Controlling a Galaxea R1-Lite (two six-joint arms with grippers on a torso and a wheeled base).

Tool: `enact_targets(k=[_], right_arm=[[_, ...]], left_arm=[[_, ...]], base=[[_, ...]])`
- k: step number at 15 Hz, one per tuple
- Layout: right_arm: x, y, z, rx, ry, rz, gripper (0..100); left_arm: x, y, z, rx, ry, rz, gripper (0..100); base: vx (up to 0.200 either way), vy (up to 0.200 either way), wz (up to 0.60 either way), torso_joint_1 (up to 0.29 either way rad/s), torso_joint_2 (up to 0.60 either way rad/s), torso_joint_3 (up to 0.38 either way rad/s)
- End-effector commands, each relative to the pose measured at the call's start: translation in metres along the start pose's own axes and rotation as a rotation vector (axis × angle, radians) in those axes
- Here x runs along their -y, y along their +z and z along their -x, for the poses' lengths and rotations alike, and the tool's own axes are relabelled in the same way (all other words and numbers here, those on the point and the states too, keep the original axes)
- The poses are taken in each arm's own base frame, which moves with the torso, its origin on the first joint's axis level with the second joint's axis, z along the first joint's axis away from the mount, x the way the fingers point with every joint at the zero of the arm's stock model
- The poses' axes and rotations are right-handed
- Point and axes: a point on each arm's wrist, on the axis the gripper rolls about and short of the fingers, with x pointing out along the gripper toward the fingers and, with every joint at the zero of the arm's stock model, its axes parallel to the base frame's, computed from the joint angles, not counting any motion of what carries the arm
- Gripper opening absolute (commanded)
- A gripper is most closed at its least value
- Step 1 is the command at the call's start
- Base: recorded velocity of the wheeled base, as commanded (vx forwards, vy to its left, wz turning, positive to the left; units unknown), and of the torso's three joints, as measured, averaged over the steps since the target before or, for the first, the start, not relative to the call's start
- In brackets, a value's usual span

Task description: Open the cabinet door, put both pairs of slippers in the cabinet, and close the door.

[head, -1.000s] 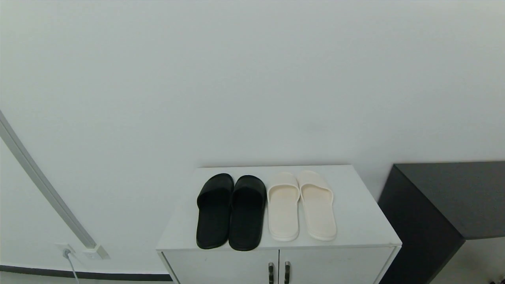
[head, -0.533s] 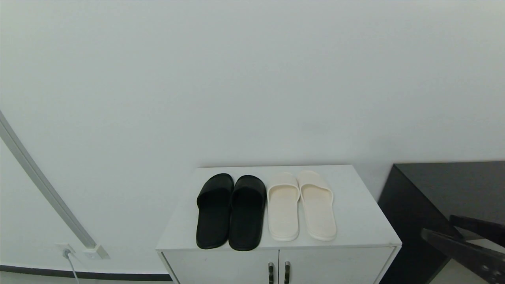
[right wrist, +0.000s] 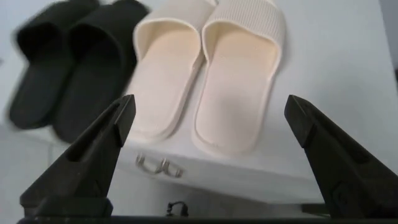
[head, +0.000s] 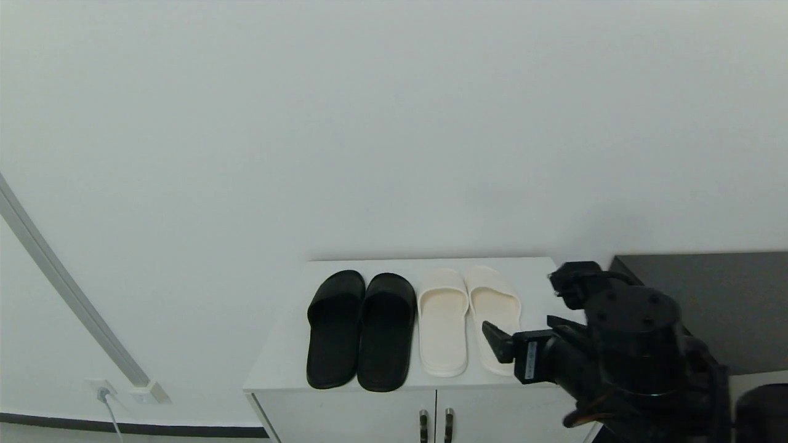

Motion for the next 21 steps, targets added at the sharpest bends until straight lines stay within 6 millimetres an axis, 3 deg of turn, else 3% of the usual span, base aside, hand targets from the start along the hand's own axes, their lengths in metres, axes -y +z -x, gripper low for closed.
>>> enact_targets(k=[1, 6, 13, 16, 21], right_arm=[[-0.005, -0.030, -0.059, -0.040, -0.128, 0.031, 100], [-0.013, -0.026, -0.110, -0.003, -0.173, 0.006, 100], [-0.024, -0.022, -0.160, 0.040, -0.176, 0.086, 100], [-0.020, -0.028, -0.175, 0.038, -0.194, 0.082, 100], [-0.023, -0.032, -0.181, 0.042, -0.190, 0.081, 100]], left_arm=[[0.000, 0.000, 0.000, 0.000, 0.001, 0.000, 100], [0.000, 0.000, 0.000, 0.000, 0.001, 0.000, 100], [0.000, 0.000, 0.000, 0.000, 0.001, 0.000, 100], [0.000, 0.000, 0.000, 0.000, 0.001, 0.000, 100], [0.000, 0.000, 0.000, 0.000, 0.001, 0.001, 100]], base=[[0.000, 0.000, 0.00, 0.000, 0.00, 0.000], [0.000, 0.000, 0.00, 0.000, 0.00, 0.000], [0.000, 0.000, 0.00, 0.000, 0.00, 0.000], [0.000, 0.000, 0.00, 0.000, 0.00, 0.000], [0.000, 0.000, 0.00, 0.000, 0.00, 0.000]])
